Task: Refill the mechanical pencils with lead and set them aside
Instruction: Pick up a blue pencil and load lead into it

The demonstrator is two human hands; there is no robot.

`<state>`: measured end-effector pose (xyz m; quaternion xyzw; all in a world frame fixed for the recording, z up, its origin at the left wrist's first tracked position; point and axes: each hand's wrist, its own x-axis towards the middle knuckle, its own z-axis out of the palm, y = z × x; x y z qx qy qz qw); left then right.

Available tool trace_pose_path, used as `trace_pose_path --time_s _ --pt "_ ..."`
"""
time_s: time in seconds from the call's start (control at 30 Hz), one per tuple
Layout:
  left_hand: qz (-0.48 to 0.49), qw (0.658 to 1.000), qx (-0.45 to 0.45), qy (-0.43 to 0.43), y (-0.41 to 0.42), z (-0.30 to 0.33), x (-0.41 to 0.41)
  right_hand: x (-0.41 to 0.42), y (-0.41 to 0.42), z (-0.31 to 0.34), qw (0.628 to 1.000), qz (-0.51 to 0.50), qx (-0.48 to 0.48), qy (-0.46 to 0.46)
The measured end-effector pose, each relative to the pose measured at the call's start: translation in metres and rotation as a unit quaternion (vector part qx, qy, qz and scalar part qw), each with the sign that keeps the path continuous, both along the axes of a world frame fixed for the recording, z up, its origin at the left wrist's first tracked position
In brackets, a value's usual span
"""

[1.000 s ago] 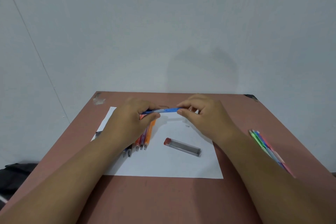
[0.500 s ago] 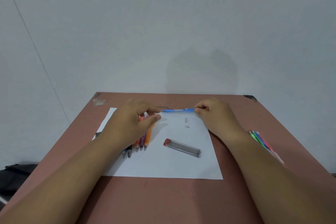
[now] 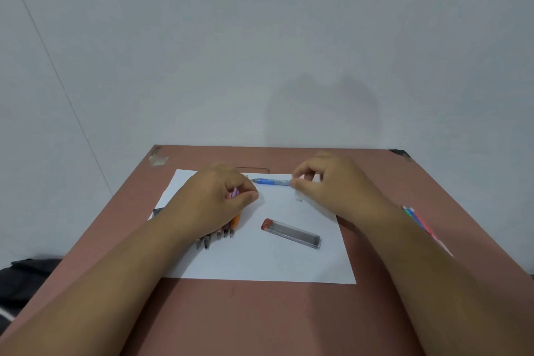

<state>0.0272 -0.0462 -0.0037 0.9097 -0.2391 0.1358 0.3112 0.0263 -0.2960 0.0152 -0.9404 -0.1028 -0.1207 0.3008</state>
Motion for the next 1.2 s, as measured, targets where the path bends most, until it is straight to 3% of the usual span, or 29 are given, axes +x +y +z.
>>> trace_pose_path --time_s 0.17,0.37,0.57,0.77,1.0,1.2 --pt "0.010 1.000 0.009 -0.005 0.000 0.001 0.001 -0.026 0.016 0.016 0.978 0.097 -0.104 0.153" --pt "-0.014 1.000 -0.006 0.001 0.000 0.001 0.000 -0.028 0.019 0.016 0.967 0.132 -0.142 0.168" --pt "-0.093 0.993 -0.057 0.047 -0.003 0.002 -0.004 -0.027 0.020 0.010 0.989 0.105 -0.015 0.102" --pt "-0.114 0.985 -0.117 0.060 -0.008 0.006 -0.008 -0.028 0.021 0.010 0.984 0.119 0.097 0.087" --pt "-0.110 0.960 -0.208 0.149 -0.007 0.012 -0.011 -0.030 0.021 0.012 0.973 0.127 0.156 0.118" --pt "-0.075 0.950 -0.263 0.148 -0.012 0.016 -0.015 -0.025 0.021 0.006 0.967 0.136 0.182 0.113"
